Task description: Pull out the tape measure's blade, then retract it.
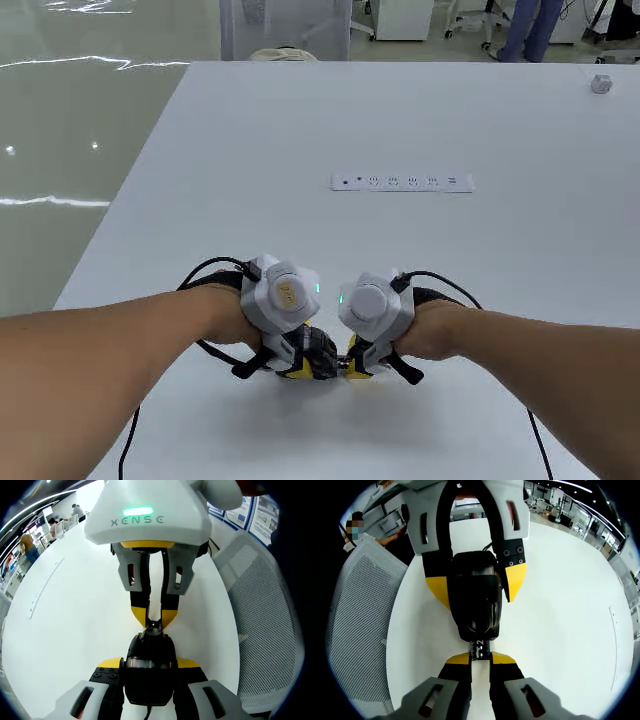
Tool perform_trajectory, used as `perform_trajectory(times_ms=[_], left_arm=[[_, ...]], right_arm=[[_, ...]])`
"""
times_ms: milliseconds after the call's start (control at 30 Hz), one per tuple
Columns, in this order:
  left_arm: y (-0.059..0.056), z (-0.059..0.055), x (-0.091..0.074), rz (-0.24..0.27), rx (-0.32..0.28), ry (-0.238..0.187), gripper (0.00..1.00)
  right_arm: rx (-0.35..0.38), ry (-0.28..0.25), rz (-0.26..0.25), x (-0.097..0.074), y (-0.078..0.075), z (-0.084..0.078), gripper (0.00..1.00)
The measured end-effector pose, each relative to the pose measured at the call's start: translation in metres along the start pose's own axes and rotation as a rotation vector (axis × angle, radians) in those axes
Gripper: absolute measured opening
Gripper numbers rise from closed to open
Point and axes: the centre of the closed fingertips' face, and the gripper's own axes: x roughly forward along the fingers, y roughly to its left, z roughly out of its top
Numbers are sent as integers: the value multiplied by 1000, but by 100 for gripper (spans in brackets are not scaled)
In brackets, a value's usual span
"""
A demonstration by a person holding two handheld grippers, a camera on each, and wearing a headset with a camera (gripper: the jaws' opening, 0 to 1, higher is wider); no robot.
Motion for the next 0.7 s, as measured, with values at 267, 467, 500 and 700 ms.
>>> perform_trajectory(times_ms=[267, 467, 500, 700], left_arm=[[0, 0, 0, 3, 3, 5, 34], [0, -1, 0, 4, 2, 10, 34], [0, -1, 0, 5, 2, 10, 34], [0, 0, 0, 4, -1, 12, 34]], right_arm=[[7, 8, -1, -2, 0, -3, 11], [12, 11, -3, -3, 0, -6, 11], [13, 12, -2, -3, 0, -6, 11], [14, 20, -4, -5, -1, -9, 11]])
